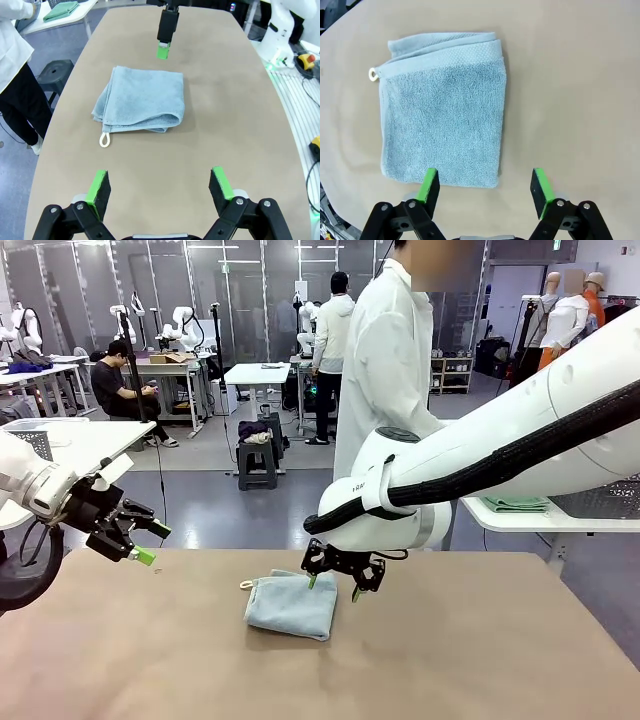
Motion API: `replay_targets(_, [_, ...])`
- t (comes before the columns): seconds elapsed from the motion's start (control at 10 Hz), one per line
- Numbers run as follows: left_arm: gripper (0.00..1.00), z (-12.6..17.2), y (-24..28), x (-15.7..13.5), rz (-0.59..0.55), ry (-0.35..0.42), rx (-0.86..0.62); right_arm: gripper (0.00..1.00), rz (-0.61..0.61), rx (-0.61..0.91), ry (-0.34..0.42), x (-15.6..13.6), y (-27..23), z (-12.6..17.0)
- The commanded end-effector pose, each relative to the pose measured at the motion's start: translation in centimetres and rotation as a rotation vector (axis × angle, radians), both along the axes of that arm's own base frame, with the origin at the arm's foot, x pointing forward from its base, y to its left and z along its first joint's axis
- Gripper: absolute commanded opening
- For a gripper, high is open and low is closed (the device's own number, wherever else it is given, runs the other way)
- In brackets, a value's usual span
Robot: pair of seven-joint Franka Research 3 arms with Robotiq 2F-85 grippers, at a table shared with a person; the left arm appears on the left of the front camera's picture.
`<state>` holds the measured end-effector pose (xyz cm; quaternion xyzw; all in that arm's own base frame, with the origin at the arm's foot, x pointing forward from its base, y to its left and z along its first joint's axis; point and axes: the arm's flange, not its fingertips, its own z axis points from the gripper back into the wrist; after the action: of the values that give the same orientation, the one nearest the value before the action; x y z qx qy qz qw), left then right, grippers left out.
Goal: Fold the towels and place them in the basket.
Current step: Place the folded Towel with hook on the right side of the table.
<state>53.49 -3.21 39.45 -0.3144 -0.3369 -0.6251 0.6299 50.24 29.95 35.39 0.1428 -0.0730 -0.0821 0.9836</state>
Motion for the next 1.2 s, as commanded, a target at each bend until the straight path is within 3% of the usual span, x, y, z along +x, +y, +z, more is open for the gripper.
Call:
replay_targets(0.0, [1.00, 0.2, 0.0, -0.2, 0.007, 0.002, 0.007, 0.92, 0.000, -0.001, -0.003, 0.0, 0.2, 0.1])
replay_targets(0.9, [1.00, 0.2, 0.0, -0.2, 0.007, 0.002, 0.007, 0.92, 0.000, 0.000, 0.000, 0.0, 0.0, 0.0])
replay_targets(1.1, [1.00, 0.2, 0.0, -0.2, 0.007, 0.002, 0.007, 0.92, 0.005, 0.016, -0.035, 0.7, 0.6, -1.2])
